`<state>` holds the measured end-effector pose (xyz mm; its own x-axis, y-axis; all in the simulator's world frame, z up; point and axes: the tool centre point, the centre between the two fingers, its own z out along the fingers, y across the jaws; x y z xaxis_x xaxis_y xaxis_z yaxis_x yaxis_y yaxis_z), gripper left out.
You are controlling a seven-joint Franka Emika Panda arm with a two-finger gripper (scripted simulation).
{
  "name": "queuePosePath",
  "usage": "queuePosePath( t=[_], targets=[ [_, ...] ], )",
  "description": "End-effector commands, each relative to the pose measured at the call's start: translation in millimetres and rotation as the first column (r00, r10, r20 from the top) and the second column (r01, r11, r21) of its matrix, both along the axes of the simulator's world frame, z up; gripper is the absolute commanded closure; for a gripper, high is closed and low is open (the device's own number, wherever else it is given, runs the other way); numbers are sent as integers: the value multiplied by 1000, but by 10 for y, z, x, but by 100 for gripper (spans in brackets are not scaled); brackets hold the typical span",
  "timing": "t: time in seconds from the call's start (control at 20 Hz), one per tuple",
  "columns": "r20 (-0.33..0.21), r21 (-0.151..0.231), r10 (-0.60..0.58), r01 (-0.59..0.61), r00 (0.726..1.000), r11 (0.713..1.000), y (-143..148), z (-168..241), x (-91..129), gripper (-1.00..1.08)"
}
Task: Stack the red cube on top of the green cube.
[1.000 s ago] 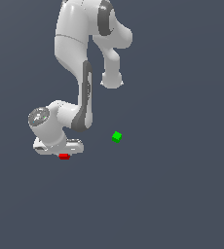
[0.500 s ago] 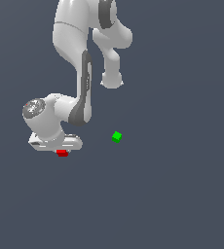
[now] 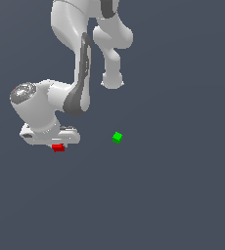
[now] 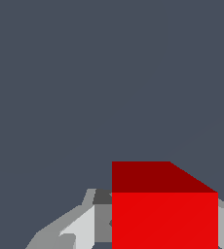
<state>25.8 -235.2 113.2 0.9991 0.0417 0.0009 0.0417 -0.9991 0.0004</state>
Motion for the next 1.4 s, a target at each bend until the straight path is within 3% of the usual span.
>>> queuePosePath(
  t=[0.0,0.4,0.75,1.05,1.35],
  targets=[
    [-1,0,0,0,1000,1000,-2,59,3,108],
    [0,0,0,0,1000,1000,45,45,-12,108],
    [0,0,0,0,1000,1000,276,-5,-109,108],
    [0,0,1,-1,1000,1000,674,-92,-270,108],
    [0,0,1,-1,1000,1000,1274,-223,-512,108]
  ],
)
